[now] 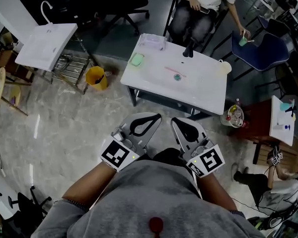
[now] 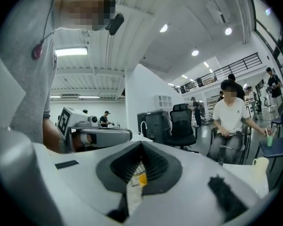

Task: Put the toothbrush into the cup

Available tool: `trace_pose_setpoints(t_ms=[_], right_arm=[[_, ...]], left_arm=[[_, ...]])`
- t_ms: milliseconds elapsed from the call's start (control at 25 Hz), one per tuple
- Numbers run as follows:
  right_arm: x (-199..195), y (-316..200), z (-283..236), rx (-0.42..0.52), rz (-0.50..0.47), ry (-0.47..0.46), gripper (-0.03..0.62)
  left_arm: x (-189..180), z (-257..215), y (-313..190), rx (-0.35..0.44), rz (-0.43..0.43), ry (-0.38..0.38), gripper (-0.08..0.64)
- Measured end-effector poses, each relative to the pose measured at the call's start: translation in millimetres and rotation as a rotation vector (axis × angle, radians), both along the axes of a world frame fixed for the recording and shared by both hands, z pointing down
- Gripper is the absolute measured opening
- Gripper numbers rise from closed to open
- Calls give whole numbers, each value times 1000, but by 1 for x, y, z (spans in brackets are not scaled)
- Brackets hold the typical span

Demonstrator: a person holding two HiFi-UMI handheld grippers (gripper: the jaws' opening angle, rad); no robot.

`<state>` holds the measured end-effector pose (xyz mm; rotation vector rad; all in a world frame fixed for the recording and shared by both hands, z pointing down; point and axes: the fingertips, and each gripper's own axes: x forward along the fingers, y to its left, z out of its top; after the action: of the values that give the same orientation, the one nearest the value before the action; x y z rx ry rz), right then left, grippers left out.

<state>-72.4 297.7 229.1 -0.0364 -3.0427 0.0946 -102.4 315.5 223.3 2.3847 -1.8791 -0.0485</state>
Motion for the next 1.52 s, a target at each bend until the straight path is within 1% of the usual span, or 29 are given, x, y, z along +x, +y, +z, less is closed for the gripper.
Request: trace_pose_setpoints(t_ms=[200, 400, 560, 760, 960, 1040, 1160, 1240, 1400, 1520], right_arm=[[-16, -16, 4, -5, 20, 10, 8], [-26, -46, 13, -13, 41, 8, 8], [-38, -78, 18, -25, 47, 5, 8], [-53, -125, 16, -17, 50, 4, 8], [-57, -171, 17, -20, 57, 8, 8], [-57, -188, 18, -21, 60, 9, 8], [-55, -213, 22, -27, 61, 9, 8], [-54, -228, 25, -30, 62, 9, 8], [-49, -253, 34, -47, 69, 0, 8], [-46, -267, 43, -58, 69, 21, 8]], left_arm=[[-16, 7, -16, -10, 17, 21, 5], [-26, 19, -45, -31, 39, 14, 5], [-36, 24, -77, -36, 42, -1, 5], [-51, 25, -126, -51, 44, -7, 5], [-58, 29, -174, -74, 48, -26, 5], [-58, 34, -190, -81, 55, -49, 5], [-54, 43, -213, -71, 83, -126, 5], [-52, 47, -228, -77, 91, -157, 5], [-45, 55, -253, -99, 107, -180, 5], [-44, 58, -268, -102, 114, -183, 5]])
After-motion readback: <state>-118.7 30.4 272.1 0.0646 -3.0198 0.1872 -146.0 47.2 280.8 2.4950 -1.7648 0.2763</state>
